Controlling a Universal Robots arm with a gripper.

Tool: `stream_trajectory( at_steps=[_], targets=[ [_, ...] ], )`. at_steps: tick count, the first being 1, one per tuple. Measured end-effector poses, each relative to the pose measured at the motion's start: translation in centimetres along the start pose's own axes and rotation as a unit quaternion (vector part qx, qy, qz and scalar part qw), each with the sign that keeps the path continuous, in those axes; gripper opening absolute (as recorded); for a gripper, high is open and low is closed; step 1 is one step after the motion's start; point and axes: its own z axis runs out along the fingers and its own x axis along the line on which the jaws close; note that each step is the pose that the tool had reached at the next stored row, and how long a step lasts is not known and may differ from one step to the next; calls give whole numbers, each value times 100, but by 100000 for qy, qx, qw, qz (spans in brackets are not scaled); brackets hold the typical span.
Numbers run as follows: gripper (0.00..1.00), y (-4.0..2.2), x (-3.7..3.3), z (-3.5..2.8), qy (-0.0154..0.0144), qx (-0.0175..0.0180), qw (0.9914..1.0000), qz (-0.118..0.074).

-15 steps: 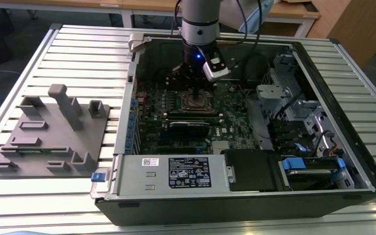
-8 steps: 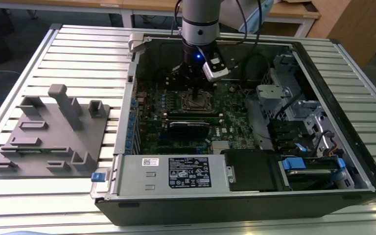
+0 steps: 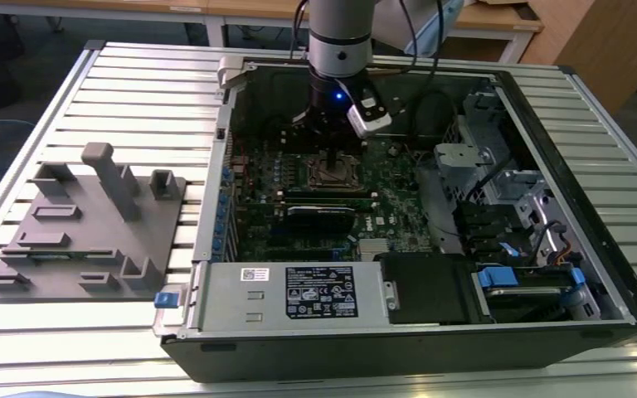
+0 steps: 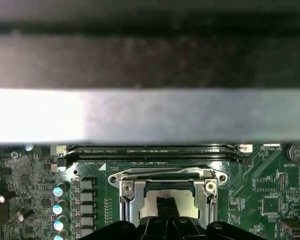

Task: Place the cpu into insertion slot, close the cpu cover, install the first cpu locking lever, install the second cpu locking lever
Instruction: 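Install the first cpu locking lever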

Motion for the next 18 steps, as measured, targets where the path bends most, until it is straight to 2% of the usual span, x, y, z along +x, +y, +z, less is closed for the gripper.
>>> stream_trajectory(
  at_steps=[10, 13, 18],
  targets=[
    [10, -43, 0, 5, -53, -81, 99996, -938],
    [10, -44, -1, 2, -84, -545, 99991, -1193],
    [10, -46, -3, -34, -91, -773, 99990, -1221]
  ],
)
